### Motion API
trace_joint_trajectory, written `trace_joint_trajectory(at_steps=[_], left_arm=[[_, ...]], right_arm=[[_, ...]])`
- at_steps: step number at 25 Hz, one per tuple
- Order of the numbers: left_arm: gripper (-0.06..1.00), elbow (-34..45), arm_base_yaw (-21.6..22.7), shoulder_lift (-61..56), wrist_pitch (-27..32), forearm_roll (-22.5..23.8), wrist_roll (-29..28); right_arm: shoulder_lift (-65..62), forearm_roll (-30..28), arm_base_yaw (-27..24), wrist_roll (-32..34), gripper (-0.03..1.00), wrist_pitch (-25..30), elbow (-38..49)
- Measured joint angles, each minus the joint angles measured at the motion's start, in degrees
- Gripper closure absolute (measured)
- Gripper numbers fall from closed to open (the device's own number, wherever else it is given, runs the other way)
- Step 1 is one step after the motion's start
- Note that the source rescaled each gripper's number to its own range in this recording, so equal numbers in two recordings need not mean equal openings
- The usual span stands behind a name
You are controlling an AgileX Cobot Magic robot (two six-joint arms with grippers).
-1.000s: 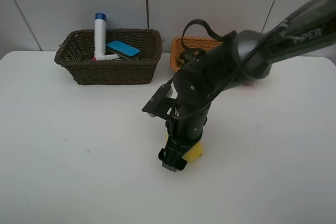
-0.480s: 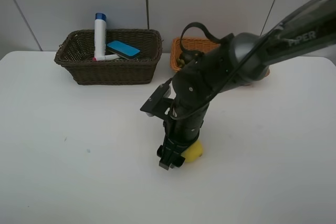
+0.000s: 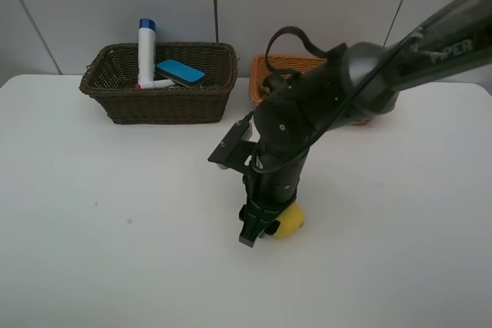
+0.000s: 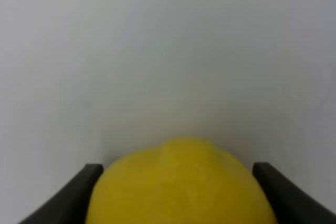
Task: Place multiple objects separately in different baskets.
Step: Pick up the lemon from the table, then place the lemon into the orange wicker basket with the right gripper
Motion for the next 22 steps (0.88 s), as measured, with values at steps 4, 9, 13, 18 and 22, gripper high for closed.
trace_joint_trajectory(at_steps=[4, 9, 13, 18, 22], left_arm=[[-0.05, 0.0, 0.0, 0.0, 0.0, 0.0, 0.0], [-0.05, 0.0, 0.0, 0.0, 0.0, 0.0, 0.1], [-0.05, 0.0, 0.0, 0.0, 0.0, 0.0, 0.0], [-0.05, 0.0, 0.0, 0.0, 0.0, 0.0, 0.0], [-0.05, 0.0, 0.0, 0.0, 0.0, 0.0, 0.0]], right_arm=[[-6.6, -3.4, 0.0, 0.4, 0.96, 0.4, -3.9], [-12.3, -13.2, -2.9, 5.7, 0.96, -4.1, -10.8], [-11.9, -15.6, -11.1, 13.4, 0.96, -16.4, -13.1], [-5.5, -12.8, -23.2, 23.5, 0.96, -35.6, -13.3], [0.2, -9.5, -29.9, 26.7, 0.96, -43.1, -13.3]])
